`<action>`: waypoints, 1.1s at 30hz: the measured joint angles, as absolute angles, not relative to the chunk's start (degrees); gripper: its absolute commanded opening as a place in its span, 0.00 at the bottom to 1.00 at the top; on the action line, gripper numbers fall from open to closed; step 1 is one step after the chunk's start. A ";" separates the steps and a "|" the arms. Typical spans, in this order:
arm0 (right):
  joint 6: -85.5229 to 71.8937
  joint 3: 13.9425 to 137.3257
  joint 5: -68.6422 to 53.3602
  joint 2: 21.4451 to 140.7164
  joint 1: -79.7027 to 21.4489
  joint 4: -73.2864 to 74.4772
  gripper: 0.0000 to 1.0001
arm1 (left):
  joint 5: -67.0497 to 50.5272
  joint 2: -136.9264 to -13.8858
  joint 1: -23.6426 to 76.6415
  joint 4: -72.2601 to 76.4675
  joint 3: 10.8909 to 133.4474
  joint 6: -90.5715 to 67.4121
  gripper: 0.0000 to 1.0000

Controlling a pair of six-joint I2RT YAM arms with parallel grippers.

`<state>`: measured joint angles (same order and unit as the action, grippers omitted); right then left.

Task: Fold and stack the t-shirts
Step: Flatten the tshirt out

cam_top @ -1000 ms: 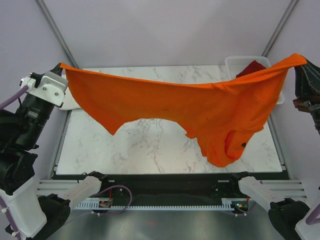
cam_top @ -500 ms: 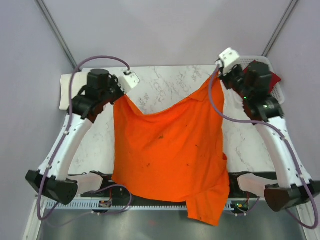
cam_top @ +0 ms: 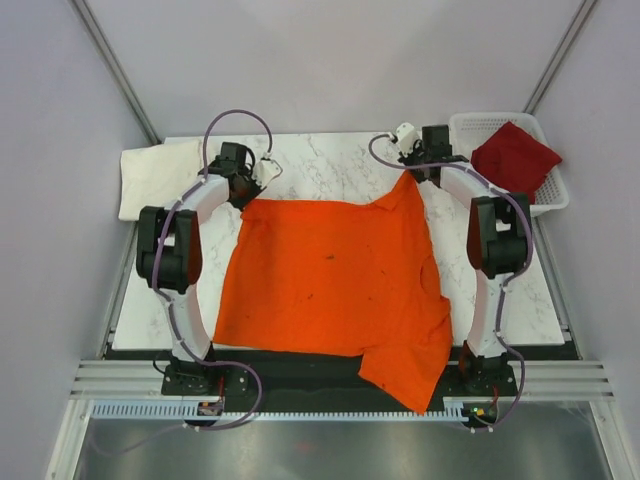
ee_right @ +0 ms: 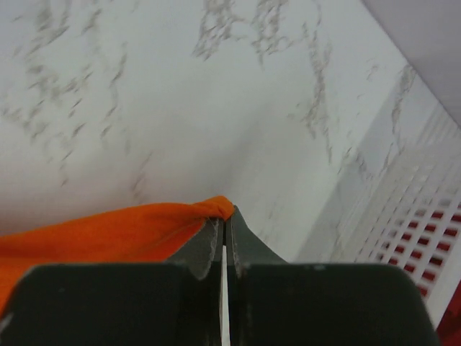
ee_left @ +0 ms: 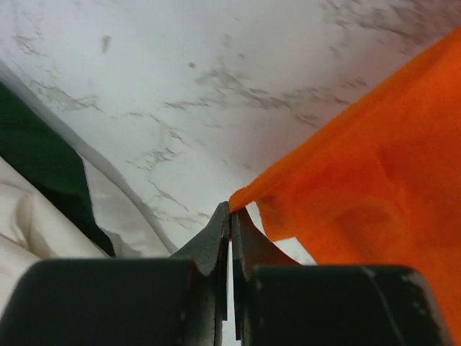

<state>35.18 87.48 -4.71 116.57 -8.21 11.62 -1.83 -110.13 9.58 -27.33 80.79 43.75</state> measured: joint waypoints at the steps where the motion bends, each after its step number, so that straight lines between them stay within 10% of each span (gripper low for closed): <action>1: 34.89 92.73 -4.58 121.01 -7.70 11.88 0.00 | -1.83 -112.73 8.84 -27.07 83.35 43.57 0.02; 10: 32.38 130.93 -5.10 145.91 -6.81 17.41 0.00 | -1.50 -129.51 6.94 -27.07 107.53 41.47 0.02; 33: 25.91 124.60 -2.44 135.17 -5.72 10.81 0.00 | 0.93 -128.38 6.90 -27.73 122.26 38.57 0.02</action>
<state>25.91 124.60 -2.44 135.17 -5.72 10.81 0.93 -128.38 6.90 -27.73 122.26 38.57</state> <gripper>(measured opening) 0.012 0.033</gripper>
